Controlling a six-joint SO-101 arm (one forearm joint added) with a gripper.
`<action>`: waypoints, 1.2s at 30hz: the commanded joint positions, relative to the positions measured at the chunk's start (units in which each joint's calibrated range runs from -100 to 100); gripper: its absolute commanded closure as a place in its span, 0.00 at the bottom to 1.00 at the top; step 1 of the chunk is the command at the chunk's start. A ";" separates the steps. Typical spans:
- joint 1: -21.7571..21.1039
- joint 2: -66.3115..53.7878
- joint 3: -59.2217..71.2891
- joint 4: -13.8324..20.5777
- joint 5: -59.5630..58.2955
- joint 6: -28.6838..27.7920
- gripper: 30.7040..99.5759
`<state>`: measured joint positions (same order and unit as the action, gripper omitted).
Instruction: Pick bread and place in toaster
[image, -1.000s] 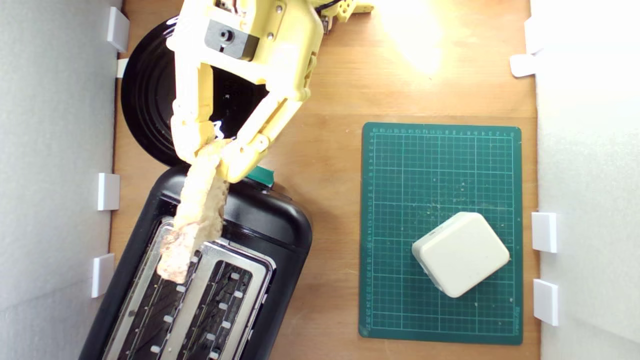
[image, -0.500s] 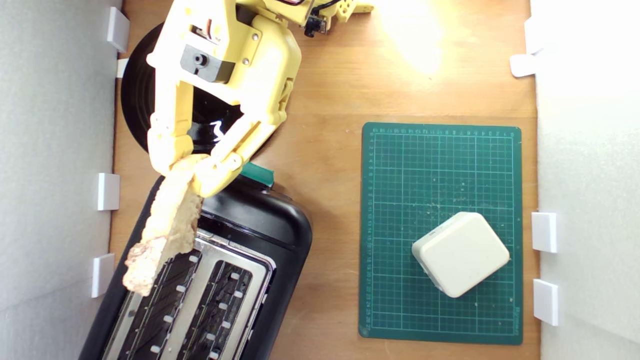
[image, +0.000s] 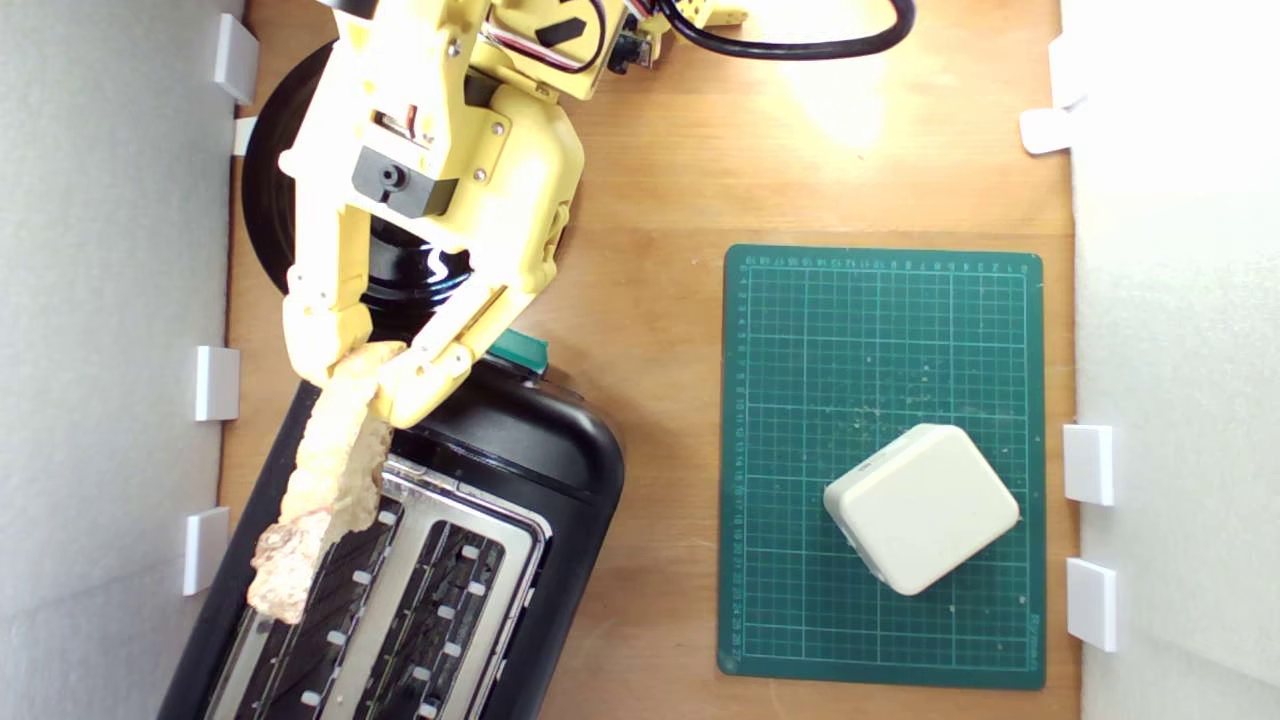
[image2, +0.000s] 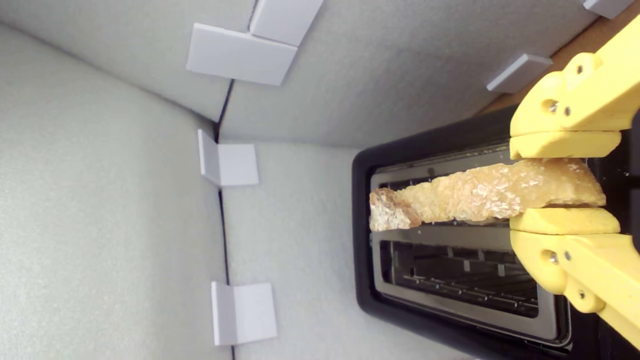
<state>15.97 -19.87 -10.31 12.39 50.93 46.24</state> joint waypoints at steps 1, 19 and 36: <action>0.39 0.23 -3.44 0.48 -2.55 0.72 0.67; 4.25 2.15 -3.35 -8.31 -2.55 10.08 0.67; 8.68 5.72 -3.63 -10.31 -8.53 7.88 0.67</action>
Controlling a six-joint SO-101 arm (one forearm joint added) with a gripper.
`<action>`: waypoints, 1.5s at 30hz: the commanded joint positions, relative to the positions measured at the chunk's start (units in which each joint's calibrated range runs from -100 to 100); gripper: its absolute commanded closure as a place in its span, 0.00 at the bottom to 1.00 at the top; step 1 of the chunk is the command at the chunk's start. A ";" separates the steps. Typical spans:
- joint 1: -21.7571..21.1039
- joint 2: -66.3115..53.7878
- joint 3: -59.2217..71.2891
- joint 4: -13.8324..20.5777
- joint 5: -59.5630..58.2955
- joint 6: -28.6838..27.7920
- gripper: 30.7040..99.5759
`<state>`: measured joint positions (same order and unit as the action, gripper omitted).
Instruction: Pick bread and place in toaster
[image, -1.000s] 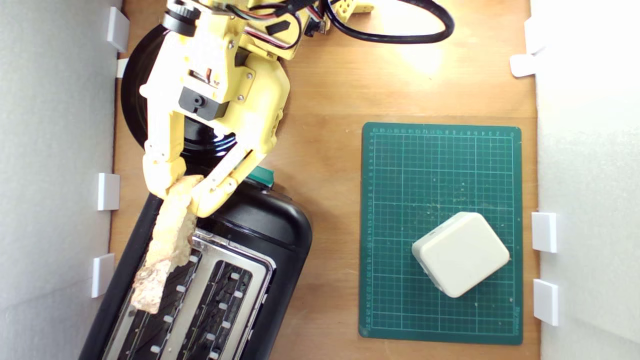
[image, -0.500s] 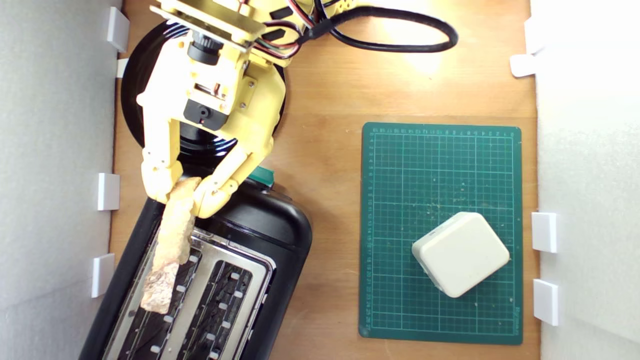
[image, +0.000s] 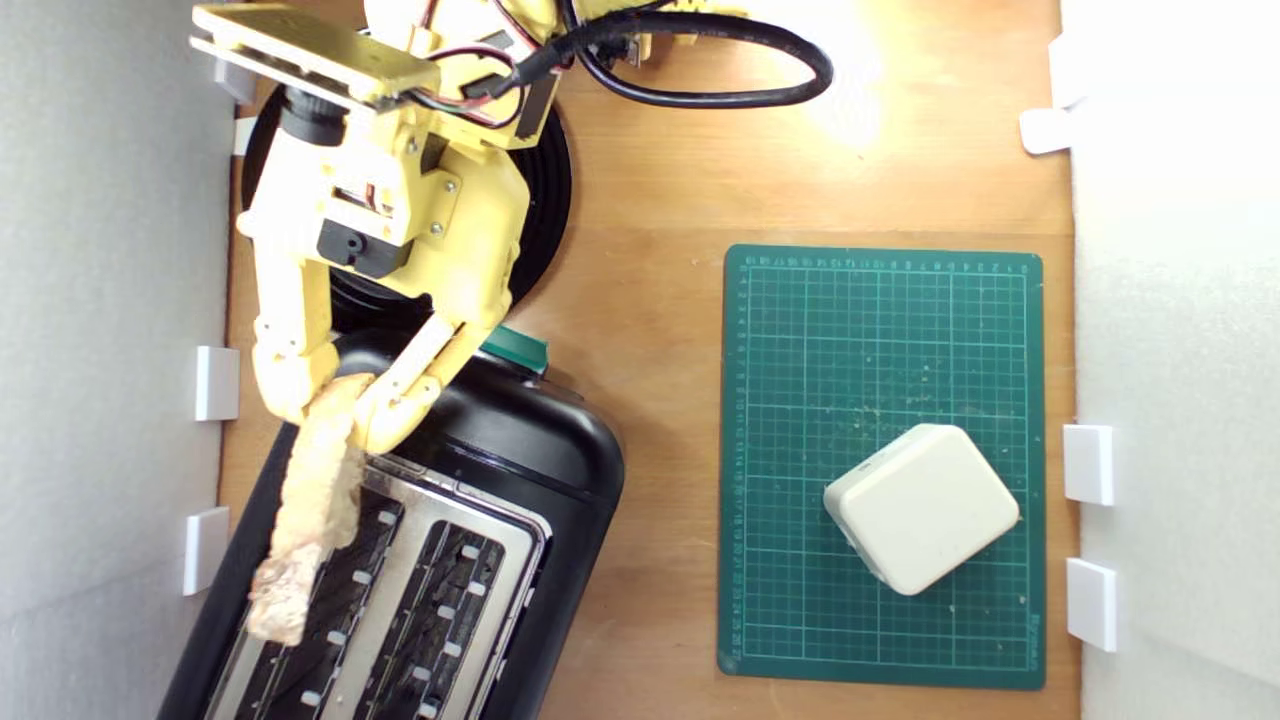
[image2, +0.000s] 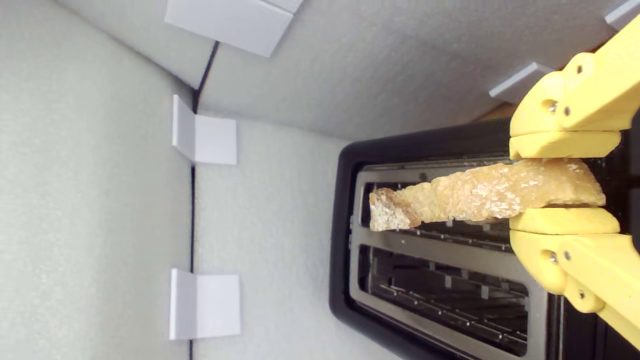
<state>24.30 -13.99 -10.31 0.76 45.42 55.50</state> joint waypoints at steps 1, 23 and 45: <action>0.44 -0.07 -3.63 1.42 -3.10 -1.69 0.67; -5.29 3.75 -3.44 9.94 -3.19 -9.23 0.67; -4.96 7.16 -3.44 9.94 -3.19 -9.12 0.67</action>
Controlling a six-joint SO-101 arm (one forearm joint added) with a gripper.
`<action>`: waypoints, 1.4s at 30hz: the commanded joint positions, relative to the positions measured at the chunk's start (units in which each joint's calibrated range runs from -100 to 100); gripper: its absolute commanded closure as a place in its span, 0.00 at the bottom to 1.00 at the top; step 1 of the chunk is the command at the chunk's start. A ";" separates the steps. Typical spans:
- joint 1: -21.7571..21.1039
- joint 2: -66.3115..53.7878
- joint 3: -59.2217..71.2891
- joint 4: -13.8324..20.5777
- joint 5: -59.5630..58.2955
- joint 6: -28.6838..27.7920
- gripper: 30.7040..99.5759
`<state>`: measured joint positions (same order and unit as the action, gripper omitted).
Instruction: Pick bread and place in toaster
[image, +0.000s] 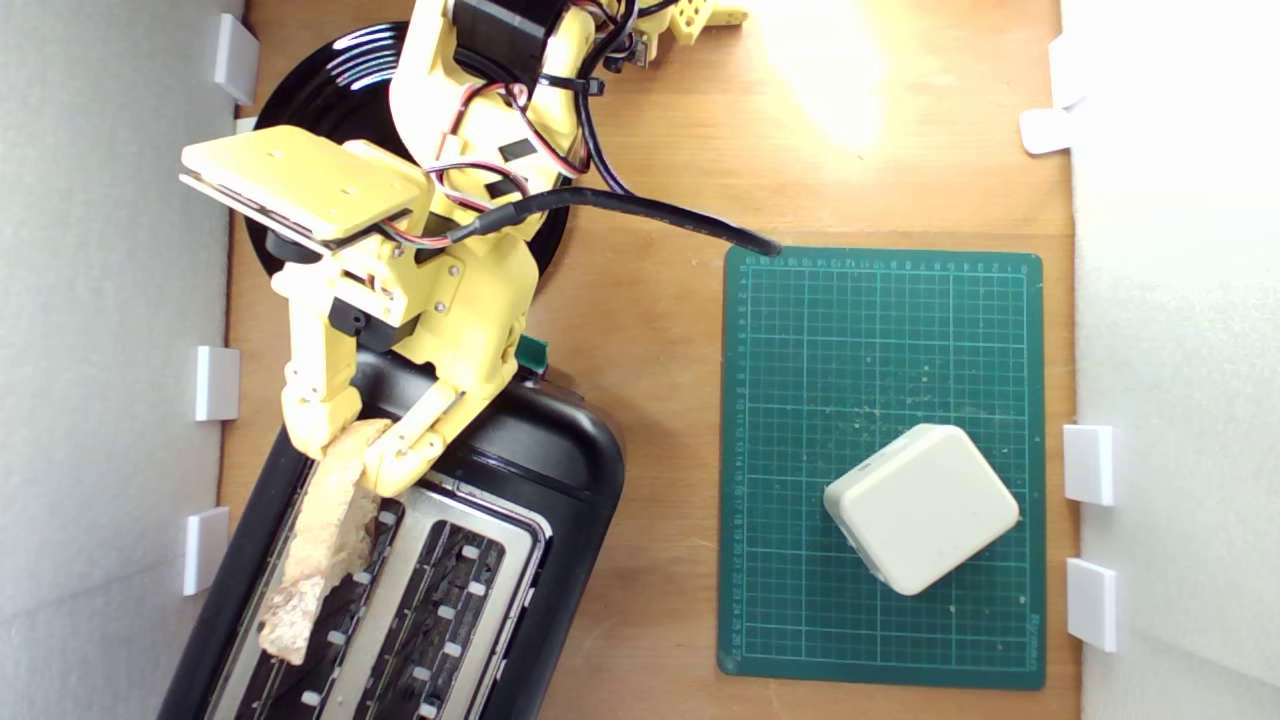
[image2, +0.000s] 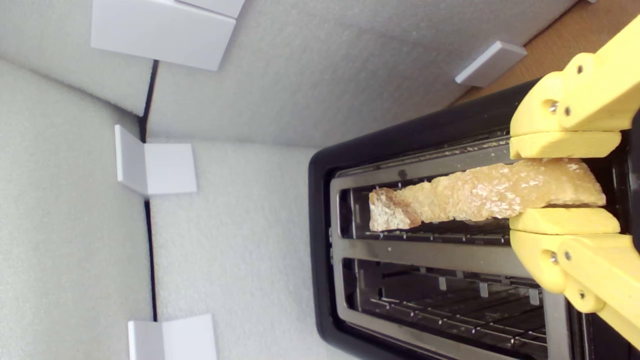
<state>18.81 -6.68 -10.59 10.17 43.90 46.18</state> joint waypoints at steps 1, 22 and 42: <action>0.53 0.36 -3.17 0.52 -1.66 0.19 0.67; 0.05 4.76 -3.53 -0.29 -1.75 0.09 0.60; 0.37 1.02 -3.35 -6.27 -1.66 1.66 0.38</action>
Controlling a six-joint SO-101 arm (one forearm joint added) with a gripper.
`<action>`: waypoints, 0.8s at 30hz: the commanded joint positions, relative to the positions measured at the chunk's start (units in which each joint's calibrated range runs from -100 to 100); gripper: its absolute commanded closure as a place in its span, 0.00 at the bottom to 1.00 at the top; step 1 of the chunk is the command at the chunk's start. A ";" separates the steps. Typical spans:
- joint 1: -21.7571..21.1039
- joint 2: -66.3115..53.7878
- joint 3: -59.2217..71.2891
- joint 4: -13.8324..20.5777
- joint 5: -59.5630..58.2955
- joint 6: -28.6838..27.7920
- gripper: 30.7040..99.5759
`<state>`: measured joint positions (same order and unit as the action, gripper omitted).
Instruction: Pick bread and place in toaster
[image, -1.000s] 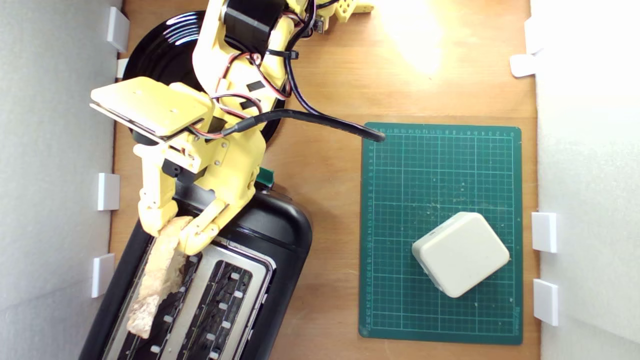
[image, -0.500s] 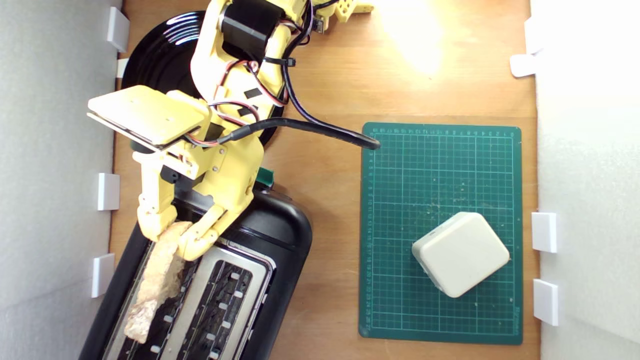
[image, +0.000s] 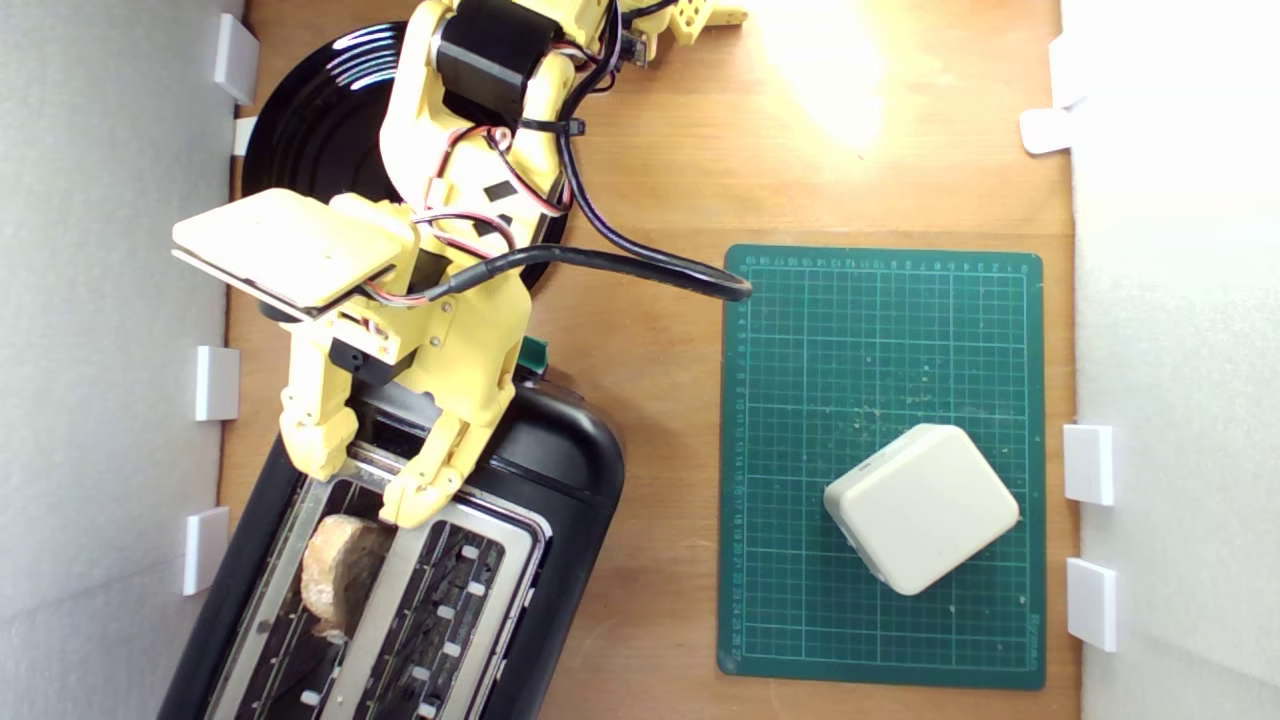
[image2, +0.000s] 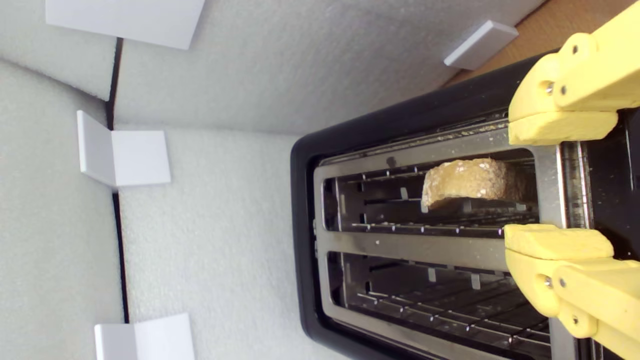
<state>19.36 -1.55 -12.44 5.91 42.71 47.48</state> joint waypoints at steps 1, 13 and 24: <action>-0.10 -5.60 -1.41 -2.64 -0.48 0.31 0.38; -7.59 -34.64 12.12 -6.91 -0.48 -11.46 0.38; -17.51 -58.01 46.80 -7.18 -0.22 -12.87 0.38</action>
<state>3.98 -53.88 27.60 -1.29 42.80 34.70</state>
